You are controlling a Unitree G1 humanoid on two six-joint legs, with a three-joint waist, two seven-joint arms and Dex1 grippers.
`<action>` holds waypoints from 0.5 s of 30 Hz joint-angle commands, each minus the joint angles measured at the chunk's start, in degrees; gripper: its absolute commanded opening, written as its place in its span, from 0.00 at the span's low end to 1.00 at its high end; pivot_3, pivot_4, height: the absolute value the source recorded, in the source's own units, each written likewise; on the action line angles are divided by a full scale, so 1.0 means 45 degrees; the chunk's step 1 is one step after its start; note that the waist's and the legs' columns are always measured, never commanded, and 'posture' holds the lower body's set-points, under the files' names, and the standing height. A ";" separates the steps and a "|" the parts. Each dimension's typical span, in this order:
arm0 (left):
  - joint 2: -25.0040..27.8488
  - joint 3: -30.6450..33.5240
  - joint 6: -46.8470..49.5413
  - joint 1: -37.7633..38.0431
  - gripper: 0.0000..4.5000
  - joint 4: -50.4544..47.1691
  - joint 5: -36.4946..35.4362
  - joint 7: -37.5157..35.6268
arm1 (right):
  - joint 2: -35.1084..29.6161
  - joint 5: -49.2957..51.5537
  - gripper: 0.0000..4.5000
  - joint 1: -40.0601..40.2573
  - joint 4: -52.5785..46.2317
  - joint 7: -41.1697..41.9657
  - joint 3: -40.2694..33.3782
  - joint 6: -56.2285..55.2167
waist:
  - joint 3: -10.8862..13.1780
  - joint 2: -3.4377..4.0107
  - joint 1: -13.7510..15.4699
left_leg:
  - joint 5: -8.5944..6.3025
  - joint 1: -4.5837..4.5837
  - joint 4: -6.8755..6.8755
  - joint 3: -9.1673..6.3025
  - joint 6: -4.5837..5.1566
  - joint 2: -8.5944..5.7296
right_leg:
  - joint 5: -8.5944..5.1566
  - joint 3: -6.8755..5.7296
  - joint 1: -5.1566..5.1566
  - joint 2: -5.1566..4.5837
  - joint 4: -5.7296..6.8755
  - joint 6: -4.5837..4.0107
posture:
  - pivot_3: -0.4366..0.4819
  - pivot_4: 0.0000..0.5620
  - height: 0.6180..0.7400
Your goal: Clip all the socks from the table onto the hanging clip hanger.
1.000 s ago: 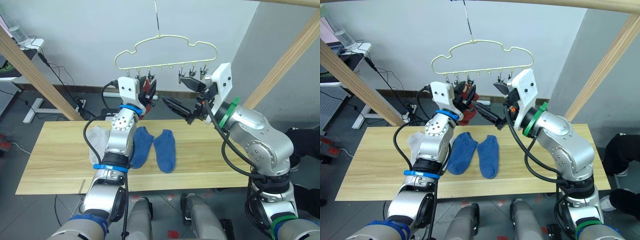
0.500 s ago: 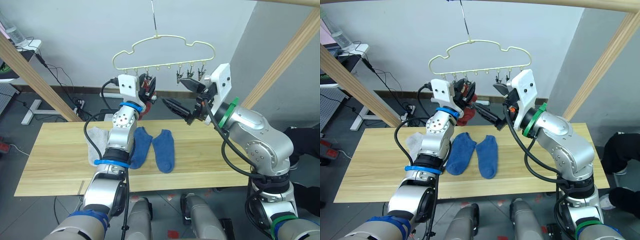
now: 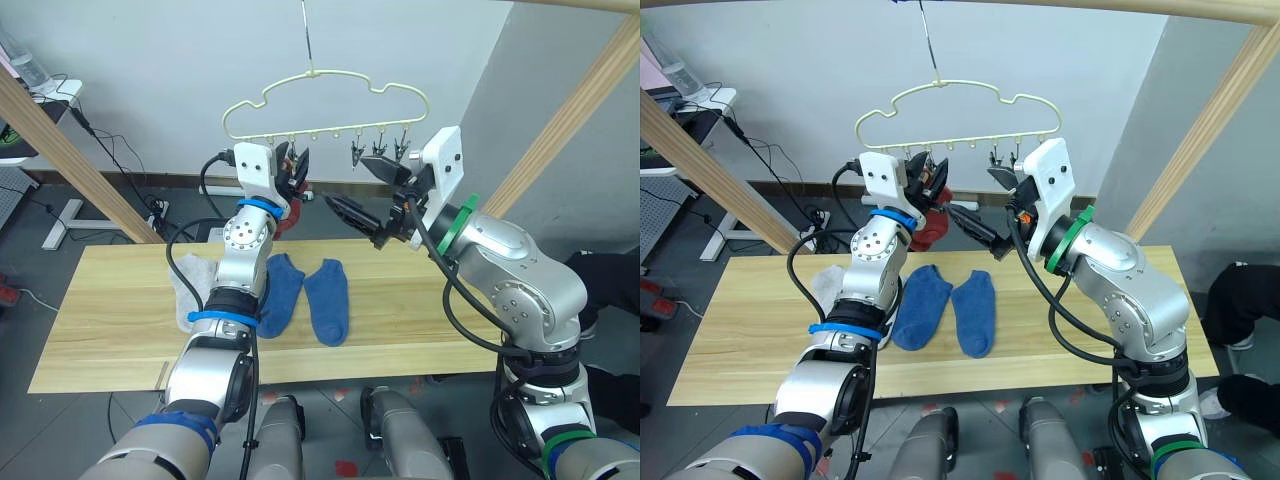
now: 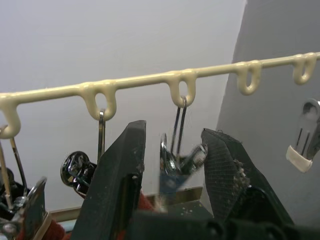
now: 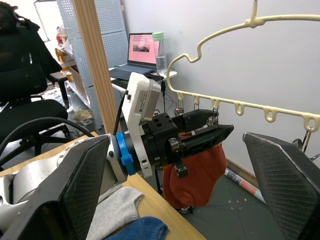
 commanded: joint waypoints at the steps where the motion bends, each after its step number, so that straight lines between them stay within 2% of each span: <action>1: 0.0087 0.0062 -0.0362 -0.0289 0.43 -0.0136 0.0102 0.0013 | -0.0047 0.0178 1.00 -0.0145 -0.0678 -0.0047 -0.0137 -0.0140 | 0.0000 0.0000 -0.0001 | 0.0000 0.0000 0.0000 0.0000 0.0000 0.0000 | 0.0000 0.0000 0.0000 0.0000 0.0000 0.0000 | 0.35 0.43 1.00; 7: 0.0087 0.0091 -0.0431 -0.0332 0.43 -0.0007 0.0046 -0.0129 | -0.0023 0.0150 1.00 -0.0168 -0.0639 -0.0075 -0.0124 -0.0168 | 0.0000 0.0000 -0.0001 | 0.0000 -0.0001 0.0000 -0.0001 0.0000 0.0000 | 0.0000 0.0000 0.0000 0.0000 0.0000 0.0000 | 0.35 0.43 1.00; 15: 0.0108 0.0154 -0.0456 -0.0332 0.05 -0.0058 0.0010 -0.0253 | -0.0020 0.0182 1.00 -0.0147 -0.0687 -0.0132 -0.0141 -0.0098 | 0.0000 0.0000 -0.0001 | 0.0000 0.0000 0.0001 0.0000 0.0000 0.0000 | 0.0000 0.0000 0.0000 0.0000 0.0001 0.0000 | 0.35 0.43 1.00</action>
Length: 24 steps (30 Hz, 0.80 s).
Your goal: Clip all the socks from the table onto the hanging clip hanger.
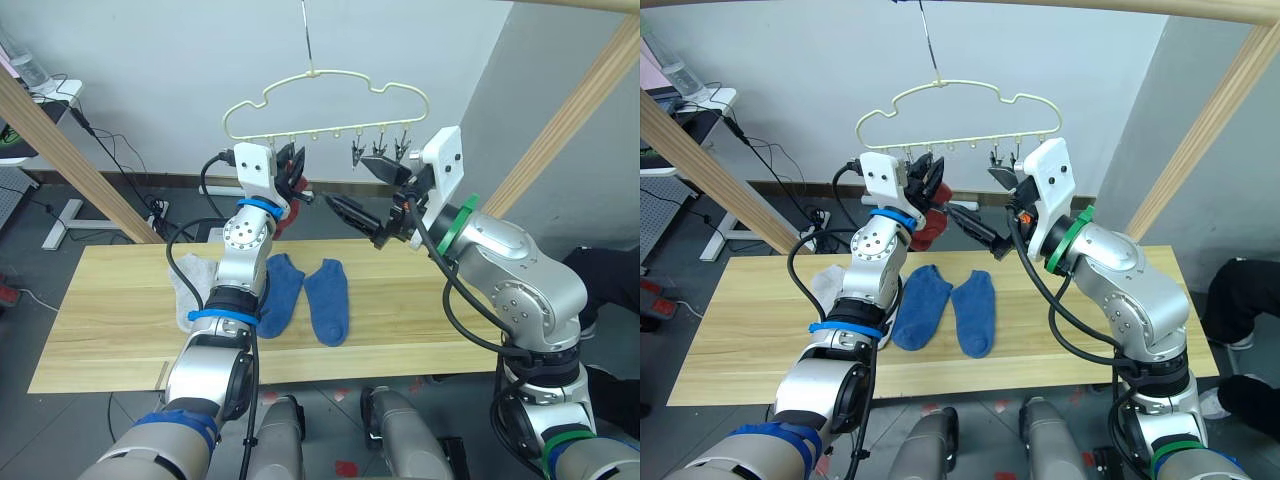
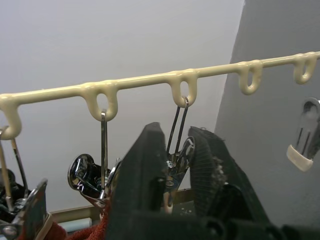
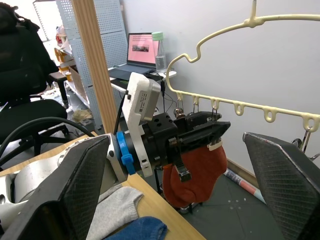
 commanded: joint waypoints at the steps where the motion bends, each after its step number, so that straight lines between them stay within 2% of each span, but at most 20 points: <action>1: 0.0103 0.0079 -0.0212 -0.0260 0.03 -0.0325 0.0003 -0.0035 | -0.0026 0.0166 1.00 -0.0107 -0.0680 -0.0065 -0.0112 -0.0130 | 0.0000 0.0000 0.0000 | 0.0000 0.0000 0.0000 0.0000 0.0000 0.0000 | 0.0000 0.0000 0.0000 0.0000 0.0001 0.0000 | 0.35 0.43 1.00; 7: 0.0135 0.0057 0.0865 0.0086 0.02 -0.1135 -0.0173 -0.0198 | -0.0210 -0.0008 1.00 0.0197 -0.0588 0.0096 0.0069 -0.0223 | 0.0000 0.0000 0.0000 | 0.0000 -0.0001 0.0000 -0.0001 0.0000 0.0000 | 0.0000 -0.0001 0.0001 0.0000 0.0000 0.0000 | 0.36 0.43 1.00; 11: 0.0459 0.0075 0.4471 0.0877 0.02 -0.3824 -0.1457 -0.1318 | -0.0651 -0.0526 1.00 0.0937 0.0436 0.0337 0.0361 -0.0337 | 0.0000 -0.0001 -0.0007 | 0.0000 0.0002 0.0000 -0.0001 0.0000 0.0001 | 0.0000 0.0002 0.0003 0.0000 0.0002 0.0000 | 0.39 0.44 1.00; 14: 0.1556 0.0111 0.8597 0.1414 0.02 -0.6141 -0.3009 -0.2680 | -0.1350 -0.1293 1.00 0.1355 0.1684 0.1231 0.1212 -0.1066 | 0.0000 0.0000 -0.0046 | 0.0001 0.0008 0.0004 -0.0001 -0.0001 0.0003 | 0.0000 0.0006 0.0002 0.0001 0.0013 0.0000 | 0.41 0.46 1.00; 16: 0.2863 0.0213 1.1685 0.1625 0.02 -0.7223 -0.4342 -0.3879 | -0.1612 -0.2082 1.00 0.1456 0.3407 0.1818 0.2144 -0.1687 | -0.0001 -0.0001 -0.0136 | 0.0001 0.0027 0.0009 0.0000 -0.0001 0.0003 | -0.0001 0.0009 0.0009 0.0005 0.0027 0.0000 | 0.41 0.46 1.00; 19: 0.3941 0.0694 1.4737 0.1554 0.02 -0.7868 -0.6059 -0.4724 | -0.1687 -0.3446 1.00 0.1308 0.5474 0.2419 0.3232 -0.3317 | -0.0003 0.0004 -0.0226 | 0.0002 0.0054 0.0009 -0.0006 0.0001 0.0020 | -0.0002 0.0009 0.0023 0.0027 0.0038 0.0000 | 0.45 0.46 1.00; 21: 0.4723 0.1347 1.7229 0.0971 0.02 -0.7505 -0.7373 -0.5273 | -0.1182 -0.4115 1.00 0.0689 0.7013 0.2871 0.3964 -0.4176 | -0.0002 0.0001 -0.0242 | 0.0003 0.0055 0.0009 -0.0007 0.0003 0.0020 | -0.0003 0.0008 0.0019 0.0029 0.0051 -0.0001 | 0.46 0.45 1.00; 24: 0.5209 0.2009 1.9190 0.0309 0.02 -0.6998 -0.8391 -0.5448 | -0.0459 -0.4872 1.00 -0.0034 0.8681 0.3056 0.4444 -0.5058 | -0.0001 0.0001 -0.0300 | 0.0003 0.0045 0.0046 -0.0009 0.0003 0.0028 | -0.0004 0.0010 0.0007 0.0043 0.0086 0.0000 | 0.47 0.45 1.00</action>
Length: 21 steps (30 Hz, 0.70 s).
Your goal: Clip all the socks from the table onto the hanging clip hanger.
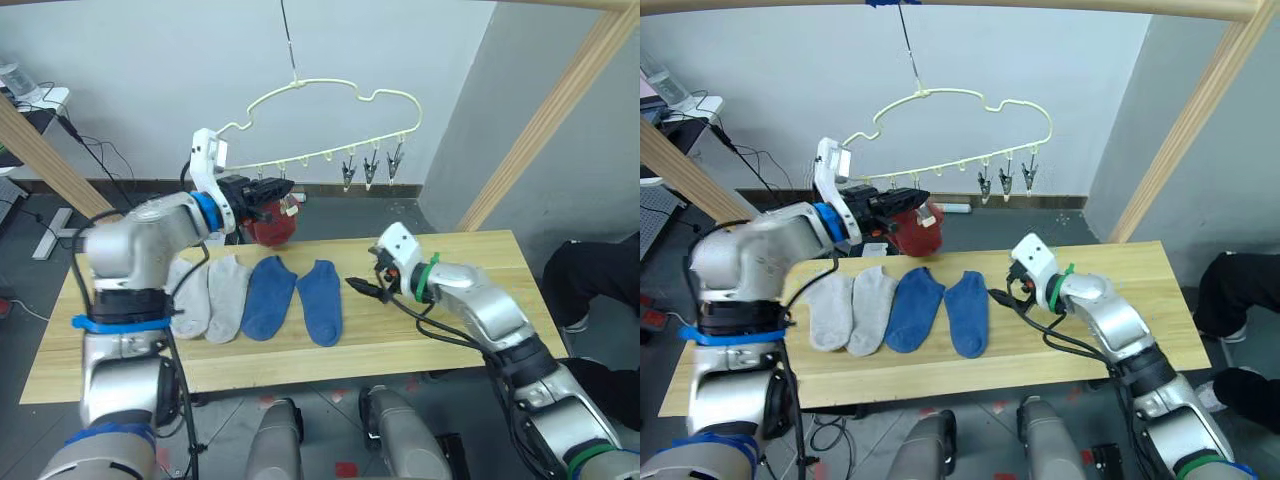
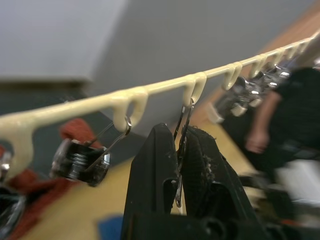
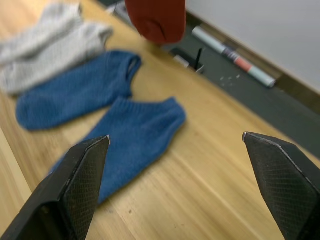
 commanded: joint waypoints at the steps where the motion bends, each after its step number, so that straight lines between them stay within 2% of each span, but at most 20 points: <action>1: 0.0448 0.0722 0.2787 -0.0525 0.02 0.0665 -0.1358 -0.0376 | 0.0838 -0.1037 1.00 -0.1055 0.1614 0.0245 0.0537 -0.1454 | 0.0000 0.0000 -0.0021 | 0.0000 0.0006 -0.0001 0.0002 0.0000 -0.0004 | -0.0003 0.0004 0.0000 -0.0002 0.0008 -0.0002 | 0.47 0.45 1.00; 5: 0.0566 0.1489 0.4465 -0.1166 0.02 0.1142 -0.1967 -0.0070 | 0.1891 -0.1854 1.00 -0.2077 0.4212 0.0132 0.0679 -0.1846 | 0.0000 0.0000 0.0020 | 0.0000 -0.0003 0.0024 -0.0012 -0.0001 0.0000 | -0.0003 -0.0006 -0.0011 0.0001 0.0034 -0.0003 | 0.47 0.45 1.00; 12: 0.0267 0.1940 0.4886 -0.0979 0.02 0.0549 -0.2145 0.0490 | 0.3982 -0.2617 1.00 -0.4002 0.9902 -0.0976 -0.0068 -0.3164 | 0.0001 -0.0002 0.0145 | 0.0000 -0.0008 0.0024 0.0005 -0.0006 -0.0013 | 0.0000 0.0009 -0.0018 -0.0028 0.0037 -0.0007 | 0.50 0.46 1.00; 20: 0.0234 0.2043 0.5020 -0.0837 0.02 0.0250 -0.2293 0.0768 | 0.4909 -0.3314 1.00 -0.4944 1.2726 -0.1670 -0.0672 -0.4711 | 0.0002 -0.0001 0.0302 | -0.0002 -0.0008 0.0014 0.0006 -0.0008 -0.0023 | 0.0000 0.0009 -0.0020 -0.0044 0.0036 -0.0007 | 0.51 0.48 1.00; 21: 0.0240 0.2021 0.5055 -0.0827 0.02 0.0147 -0.2355 0.0712 | 0.4963 -0.3471 0.92 -0.4972 1.2946 -0.1784 -0.0676 -0.4808 | 0.0002 -0.0001 0.0306 | -0.0002 -0.0008 0.0015 0.0007 -0.0008 -0.0026 | 0.0000 0.0010 -0.0020 -0.0046 0.0037 -0.0007 | 0.52 0.48 1.00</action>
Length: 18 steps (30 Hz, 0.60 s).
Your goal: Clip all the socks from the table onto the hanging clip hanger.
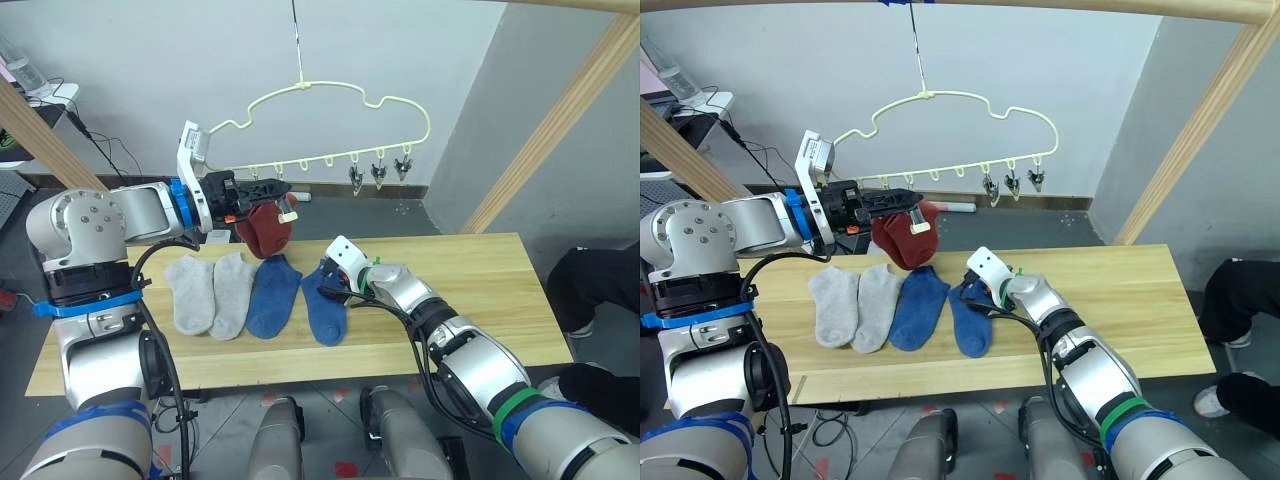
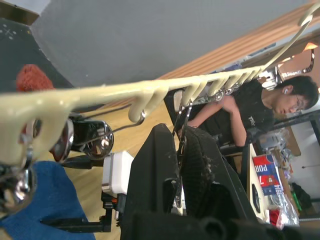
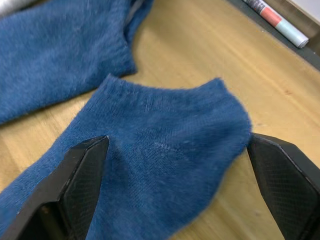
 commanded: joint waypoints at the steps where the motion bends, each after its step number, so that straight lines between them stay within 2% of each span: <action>1: 0.0066 -0.0047 0.0373 0.0140 0.02 -0.0560 -0.0330 -0.0029 | 0.0250 -0.0429 0.88 -0.0338 0.0505 -0.0437 -0.0241 -0.0586 | 0.0000 0.0000 0.0009 | 0.0000 0.0000 0.0000 -0.0001 0.0000 0.0000 | 0.0000 -0.0001 0.0000 0.0000 0.0000 0.0000 | 0.52 0.48 1.00; 12: -0.0007 -0.0032 0.0276 0.0277 0.02 -0.0651 -0.0377 0.0040 | 0.0119 -0.0780 0.02 0.0353 0.0092 0.0581 -0.0463 -0.1861 | 0.0001 0.0001 0.0010 | -0.0001 0.0002 -0.0004 -0.0006 0.0001 0.0003 | -0.0001 -0.0004 0.0001 0.0001 0.0001 0.0001 | 0.51 0.49 1.00; 16: -0.0079 -0.0082 0.0230 0.0193 0.02 -0.0539 -0.0384 0.0066 | -0.0134 -0.0863 0.01 0.0876 -0.0978 0.1418 -0.0397 -0.2111 | 0.0001 0.0002 0.0010 | -0.0001 0.0002 -0.0003 -0.0006 0.0001 0.0002 | -0.0001 -0.0004 0.0001 0.0001 0.0001 0.0001 | 0.51 0.50 1.00; 17: -0.0113 -0.0088 0.0171 0.0183 0.02 -0.0448 -0.0339 0.0097 | -0.0356 -0.0631 0.01 0.1268 -0.2025 0.2074 -0.0410 -0.1881 | 0.0001 0.0002 0.0008 | -0.0001 0.0002 -0.0003 -0.0005 0.0001 0.0002 | -0.0001 -0.0003 0.0001 0.0001 0.0002 0.0001 | 0.51 0.50 1.00; 18: -0.0171 -0.0028 0.0164 0.0174 0.02 -0.0305 -0.0299 0.0180 | -0.0725 -0.0081 0.01 0.1932 -0.4088 0.2973 -0.0469 -0.1263 | 0.0004 0.0004 0.0028 | -0.0001 0.0002 -0.0003 -0.0005 0.0001 0.0002 | -0.0001 -0.0003 0.0002 0.0001 0.0001 0.0002 | 0.51 0.51 1.00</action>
